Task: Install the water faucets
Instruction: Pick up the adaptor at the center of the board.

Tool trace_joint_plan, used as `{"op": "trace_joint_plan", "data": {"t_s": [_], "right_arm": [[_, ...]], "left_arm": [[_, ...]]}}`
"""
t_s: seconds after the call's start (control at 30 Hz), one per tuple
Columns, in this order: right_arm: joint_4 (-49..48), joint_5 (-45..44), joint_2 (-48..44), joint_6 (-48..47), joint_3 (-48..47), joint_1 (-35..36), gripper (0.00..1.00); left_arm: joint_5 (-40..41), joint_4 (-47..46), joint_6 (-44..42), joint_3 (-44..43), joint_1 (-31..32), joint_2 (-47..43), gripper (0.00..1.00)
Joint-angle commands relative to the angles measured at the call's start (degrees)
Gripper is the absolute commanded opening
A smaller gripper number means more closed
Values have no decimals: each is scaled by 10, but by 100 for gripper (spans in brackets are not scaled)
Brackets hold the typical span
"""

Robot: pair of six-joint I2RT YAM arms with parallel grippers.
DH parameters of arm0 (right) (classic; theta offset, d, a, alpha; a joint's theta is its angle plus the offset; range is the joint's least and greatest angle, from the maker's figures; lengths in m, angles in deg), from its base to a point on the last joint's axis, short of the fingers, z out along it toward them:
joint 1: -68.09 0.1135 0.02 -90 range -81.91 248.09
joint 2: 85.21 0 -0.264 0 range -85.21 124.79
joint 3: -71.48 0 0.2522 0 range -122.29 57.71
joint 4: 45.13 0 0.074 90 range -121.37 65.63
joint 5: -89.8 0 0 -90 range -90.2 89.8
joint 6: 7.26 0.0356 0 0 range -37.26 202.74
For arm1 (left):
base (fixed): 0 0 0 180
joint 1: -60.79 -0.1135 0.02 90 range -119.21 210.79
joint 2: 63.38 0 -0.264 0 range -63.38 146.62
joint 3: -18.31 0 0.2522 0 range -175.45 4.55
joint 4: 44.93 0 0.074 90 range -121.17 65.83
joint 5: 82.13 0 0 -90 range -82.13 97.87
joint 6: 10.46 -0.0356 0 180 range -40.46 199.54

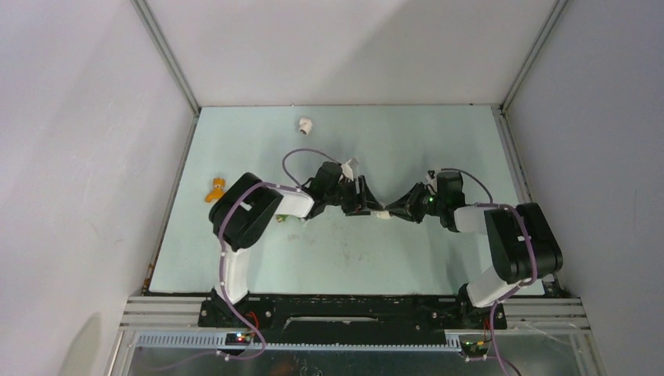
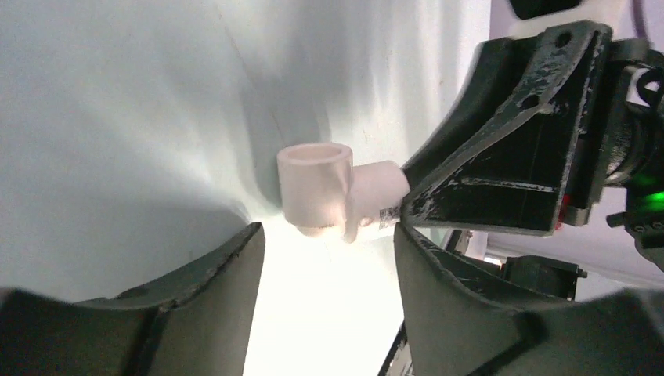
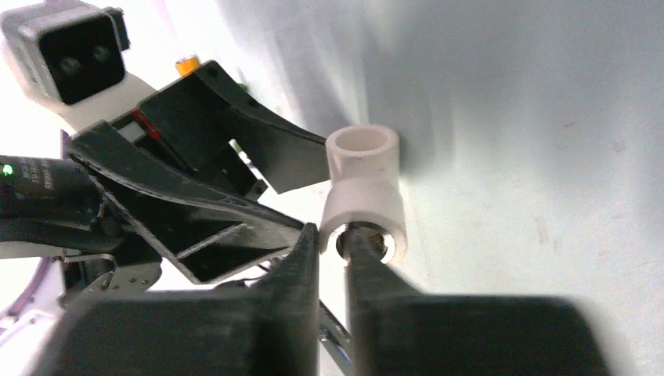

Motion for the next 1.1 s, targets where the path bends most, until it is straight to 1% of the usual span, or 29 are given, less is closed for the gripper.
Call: {"op": "trace_joint_plan", "data": {"t_s": [0.0,0.1,0.17,0.27,0.33,0.37,0.53,0.63,0.77,0.8,0.97,1.0,1.07], "right_arm": [[7,25,-82,-32,-3,10,0],[44,27,-135,-58,-8,18,0],[77,26,-167,-74,-16,25,0],[97,37,-206,-82,-24,39,0],[98,46,-228,-75,-28,50,0],[94,52,-240,-66,-30,58,0],[54,74,-273,-20,-46,96,0],[18,84,-278,16,-60,125,0],[-76,95,-275,84,-67,154,0],[-86,94,-274,93,-71,159,0],[-76,88,-277,95,-99,177,0],[-75,88,-277,97,-102,179,0],[-84,84,-279,104,-103,181,0]], "left_arm": [[83,67,-80,43,-7,-109,68],[128,106,-122,83,-19,-193,76],[151,131,-147,113,-26,-262,79],[153,157,-156,144,-40,-337,81],[128,152,-139,176,-55,-396,82],[103,135,-126,191,-64,-419,82],[5,75,-57,246,-93,-507,83],[-34,35,-14,262,-96,-539,87],[-80,-34,47,271,-97,-549,88],[-90,-56,62,272,-97,-549,88],[-138,-220,179,292,-95,-536,88],[-144,-244,191,294,-94,-531,88],[-149,-261,205,292,-88,-523,85]]}}
